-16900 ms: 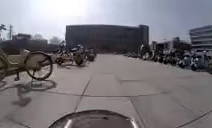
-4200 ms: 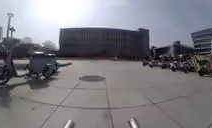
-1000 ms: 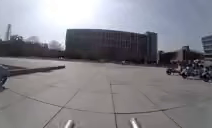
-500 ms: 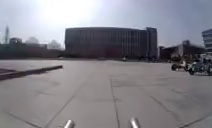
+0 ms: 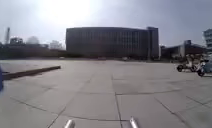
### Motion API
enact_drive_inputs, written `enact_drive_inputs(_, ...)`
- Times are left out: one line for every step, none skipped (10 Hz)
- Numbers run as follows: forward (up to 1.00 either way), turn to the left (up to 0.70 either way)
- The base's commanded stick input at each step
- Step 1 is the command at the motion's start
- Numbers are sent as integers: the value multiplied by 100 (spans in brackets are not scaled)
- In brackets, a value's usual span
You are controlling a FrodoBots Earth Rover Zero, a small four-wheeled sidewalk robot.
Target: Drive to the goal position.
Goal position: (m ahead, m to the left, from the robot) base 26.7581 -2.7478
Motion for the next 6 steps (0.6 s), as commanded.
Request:
enact_drive_inputs(100, 0)
enact_drive_inputs(100, 0)
enact_drive_inputs(100, 0)
enact_drive_inputs(100, 0)
enact_drive_inputs(100, 0)
enact_drive_inputs(100, 0)
